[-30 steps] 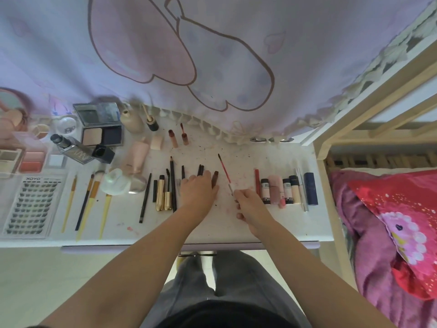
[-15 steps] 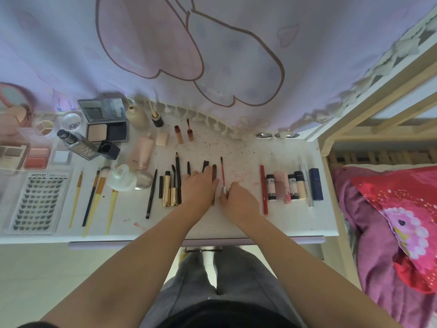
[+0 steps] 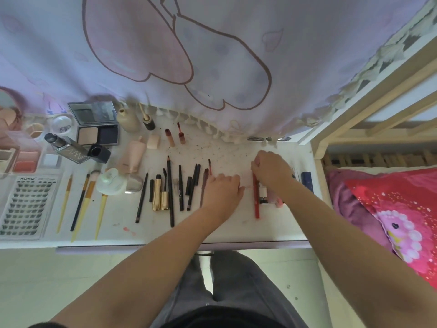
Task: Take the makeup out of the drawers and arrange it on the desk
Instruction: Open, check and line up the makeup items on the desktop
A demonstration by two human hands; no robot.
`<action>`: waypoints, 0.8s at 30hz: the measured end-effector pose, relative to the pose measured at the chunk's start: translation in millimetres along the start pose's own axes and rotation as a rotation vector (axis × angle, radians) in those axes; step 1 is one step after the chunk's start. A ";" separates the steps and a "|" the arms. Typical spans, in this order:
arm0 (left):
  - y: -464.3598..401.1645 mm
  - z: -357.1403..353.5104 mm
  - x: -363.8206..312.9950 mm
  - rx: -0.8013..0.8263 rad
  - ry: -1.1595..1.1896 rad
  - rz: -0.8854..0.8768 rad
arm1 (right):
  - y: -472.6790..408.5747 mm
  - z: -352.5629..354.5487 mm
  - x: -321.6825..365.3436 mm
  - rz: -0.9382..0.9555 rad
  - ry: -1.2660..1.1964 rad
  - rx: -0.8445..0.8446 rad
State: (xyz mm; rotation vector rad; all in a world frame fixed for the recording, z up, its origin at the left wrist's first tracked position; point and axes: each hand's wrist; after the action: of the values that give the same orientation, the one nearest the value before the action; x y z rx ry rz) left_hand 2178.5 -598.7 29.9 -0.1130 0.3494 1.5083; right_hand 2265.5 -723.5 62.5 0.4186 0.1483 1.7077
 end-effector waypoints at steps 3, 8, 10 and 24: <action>-10.0 -13.2 -23.2 0.092 -0.048 -0.003 | -16.7 0.1 -5.8 0.015 0.138 0.086; -22.0 -24.7 -35.9 0.173 -0.126 0.082 | -24.9 -9.7 -3.6 0.037 0.231 0.214; -22.6 -25.5 -37.2 0.163 -0.129 0.111 | -25.6 -11.3 -0.9 0.064 0.195 0.215; -3.1 6.1 -7.2 -0.021 0.035 0.103 | -20.3 8.9 23.8 0.109 -0.080 0.380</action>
State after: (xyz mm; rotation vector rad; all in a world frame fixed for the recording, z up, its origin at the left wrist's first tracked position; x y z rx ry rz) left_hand 2182.3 -604.1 37.3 -0.1398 0.3723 1.6139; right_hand 2284.5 -697.7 68.6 0.7869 0.4011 1.7680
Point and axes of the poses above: each hand's wrist, its own y-axis away from the middle knuckle, its own z-axis out of the back of the hand, x = y × z, and after that the axes turned 1 degree about z, right-handed
